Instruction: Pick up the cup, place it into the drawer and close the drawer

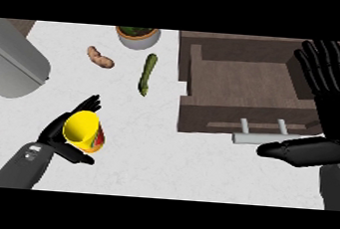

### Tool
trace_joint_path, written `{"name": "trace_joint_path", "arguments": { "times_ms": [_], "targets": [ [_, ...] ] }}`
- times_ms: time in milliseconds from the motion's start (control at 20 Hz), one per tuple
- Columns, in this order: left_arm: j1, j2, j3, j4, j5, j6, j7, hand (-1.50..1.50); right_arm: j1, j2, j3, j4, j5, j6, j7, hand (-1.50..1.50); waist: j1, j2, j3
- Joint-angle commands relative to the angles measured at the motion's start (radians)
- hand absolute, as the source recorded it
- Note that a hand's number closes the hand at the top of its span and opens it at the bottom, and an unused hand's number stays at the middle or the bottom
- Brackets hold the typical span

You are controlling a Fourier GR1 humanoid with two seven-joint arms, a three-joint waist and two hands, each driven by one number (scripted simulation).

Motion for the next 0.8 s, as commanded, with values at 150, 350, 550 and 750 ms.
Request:
{"name": "trace_joint_path", "arguments": {
  "times_ms": [150, 350, 550, 750],
  "targets": [
    [-0.041, -0.047, -0.009, 0.044, 0.003, -0.135, -0.114, -1.5, -0.024, -0.006, -0.013, 0.025, -0.005, 0.005, -0.012, -1.5, -0.01, 0.007, -0.001],
    [-0.014, -0.055, -0.025, 0.038, 0.014, -0.248, -0.122, -1.5, 0.031, 0.019, 0.014, -0.006, 0.002, 0.003, -0.019, -1.5, -0.012, 0.0, -0.001],
    [0.02, -0.089, -0.047, -0.018, 0.008, -0.205, -0.203, 1.5, 0.022, -0.02, -0.018, 0.012, -0.008, 0.025, -0.015, -1.5, -0.003, -0.001, -0.001],
    [0.0, -0.066, -0.009, -0.057, 0.021, -0.012, -0.279, 1.5, 0.019, 0.0, 0.011, -0.021, 0.036, -0.01, -0.006, -1.5, 0.002, -0.003, -0.001]
  ]
}}
